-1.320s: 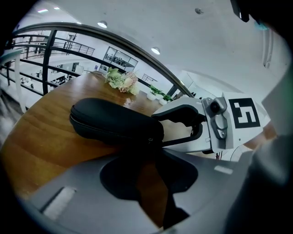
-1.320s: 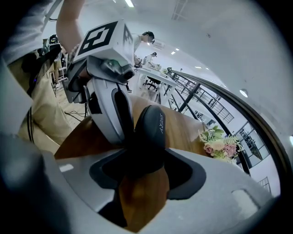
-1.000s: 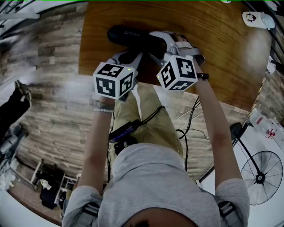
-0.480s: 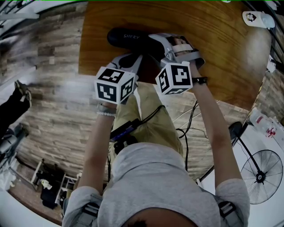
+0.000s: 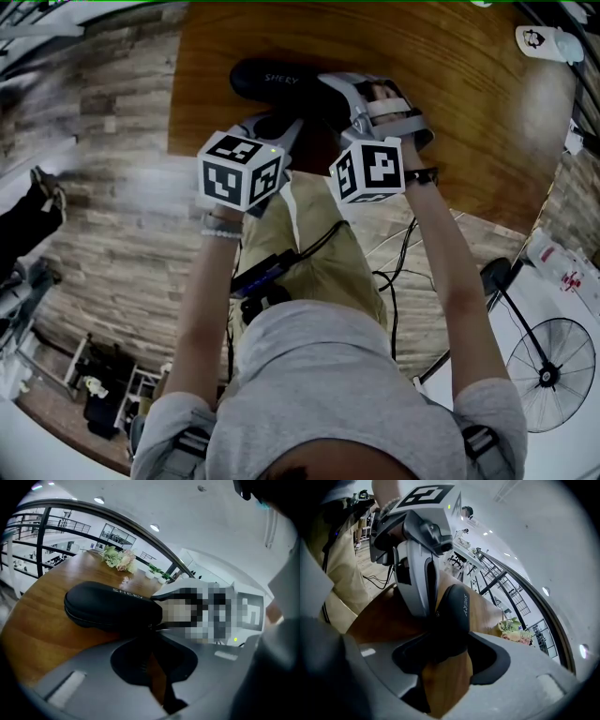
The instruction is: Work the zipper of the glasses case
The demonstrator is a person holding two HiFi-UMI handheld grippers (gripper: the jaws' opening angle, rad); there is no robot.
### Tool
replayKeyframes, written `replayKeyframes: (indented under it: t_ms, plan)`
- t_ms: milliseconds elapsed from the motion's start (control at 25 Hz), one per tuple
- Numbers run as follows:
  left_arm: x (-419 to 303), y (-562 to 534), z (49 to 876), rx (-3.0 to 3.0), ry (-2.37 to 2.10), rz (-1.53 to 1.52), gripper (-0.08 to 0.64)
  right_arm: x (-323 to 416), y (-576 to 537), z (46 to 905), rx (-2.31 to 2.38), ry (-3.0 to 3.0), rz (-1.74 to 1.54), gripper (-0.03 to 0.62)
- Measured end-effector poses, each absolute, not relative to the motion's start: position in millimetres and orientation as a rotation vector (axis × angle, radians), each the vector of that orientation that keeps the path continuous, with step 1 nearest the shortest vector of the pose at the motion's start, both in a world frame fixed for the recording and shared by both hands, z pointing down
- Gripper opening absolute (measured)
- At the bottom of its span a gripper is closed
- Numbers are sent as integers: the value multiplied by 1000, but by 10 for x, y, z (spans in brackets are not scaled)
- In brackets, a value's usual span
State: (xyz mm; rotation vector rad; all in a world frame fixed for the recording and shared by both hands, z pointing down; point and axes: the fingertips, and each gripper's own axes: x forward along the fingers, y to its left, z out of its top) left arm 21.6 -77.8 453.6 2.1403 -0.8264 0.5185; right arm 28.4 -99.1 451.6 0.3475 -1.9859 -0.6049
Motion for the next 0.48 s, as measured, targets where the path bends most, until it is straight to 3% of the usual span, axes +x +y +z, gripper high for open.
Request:
replayKeyframes:
  t_ms: [480]
  plan:
    - [221,-734,4516,2136,-760,456,20,298,-972,4535,350,-1910,-683,227]
